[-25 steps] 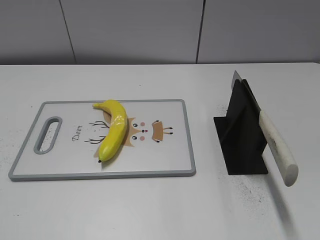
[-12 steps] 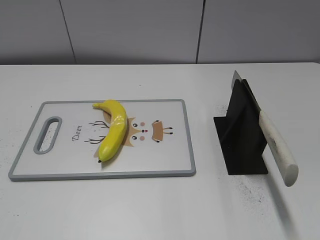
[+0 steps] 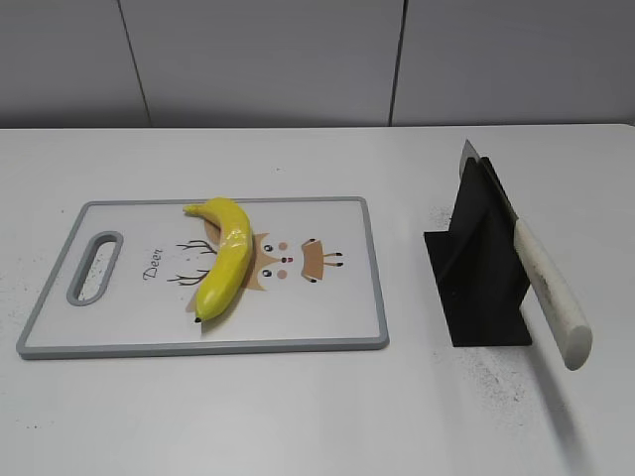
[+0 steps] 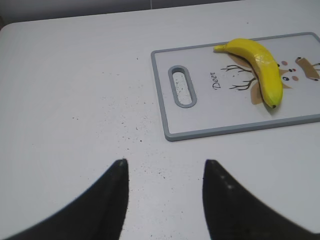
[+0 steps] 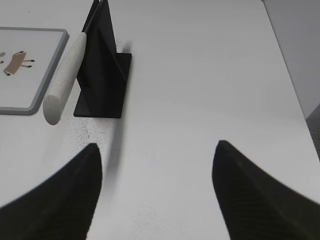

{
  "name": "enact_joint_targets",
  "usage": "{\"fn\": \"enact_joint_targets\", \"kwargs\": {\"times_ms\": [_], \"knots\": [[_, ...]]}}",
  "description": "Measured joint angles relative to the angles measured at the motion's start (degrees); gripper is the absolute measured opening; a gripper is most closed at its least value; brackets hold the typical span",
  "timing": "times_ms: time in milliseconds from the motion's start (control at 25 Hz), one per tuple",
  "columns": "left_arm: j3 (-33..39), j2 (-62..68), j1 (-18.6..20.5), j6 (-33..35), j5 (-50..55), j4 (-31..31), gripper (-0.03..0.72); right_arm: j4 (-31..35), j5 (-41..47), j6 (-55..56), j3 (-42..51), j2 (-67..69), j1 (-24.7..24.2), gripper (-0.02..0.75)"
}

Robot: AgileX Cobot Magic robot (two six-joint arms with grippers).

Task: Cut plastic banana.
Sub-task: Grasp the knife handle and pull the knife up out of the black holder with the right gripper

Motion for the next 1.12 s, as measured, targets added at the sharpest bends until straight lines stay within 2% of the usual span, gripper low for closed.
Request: {"fn": "enact_joint_targets", "kwargs": {"times_ms": [320, 600, 1120], "knots": [[0.0, 0.1, 0.0, 0.0, 0.0, 0.0, 0.465, 0.0, 0.0, 0.0, 0.0, 0.0, 0.0, 0.522], [0.0, 0.4, 0.0, 0.0, 0.0, 0.0, 0.566, 0.0, 0.0, 0.0, 0.0, 0.87, 0.0, 0.522], [0.0, 0.4, 0.0, 0.0, 0.0, 0.0, 0.58, 3.96, 1.49, 0.0, -7.82, 25.62, 0.0, 0.508]]}}
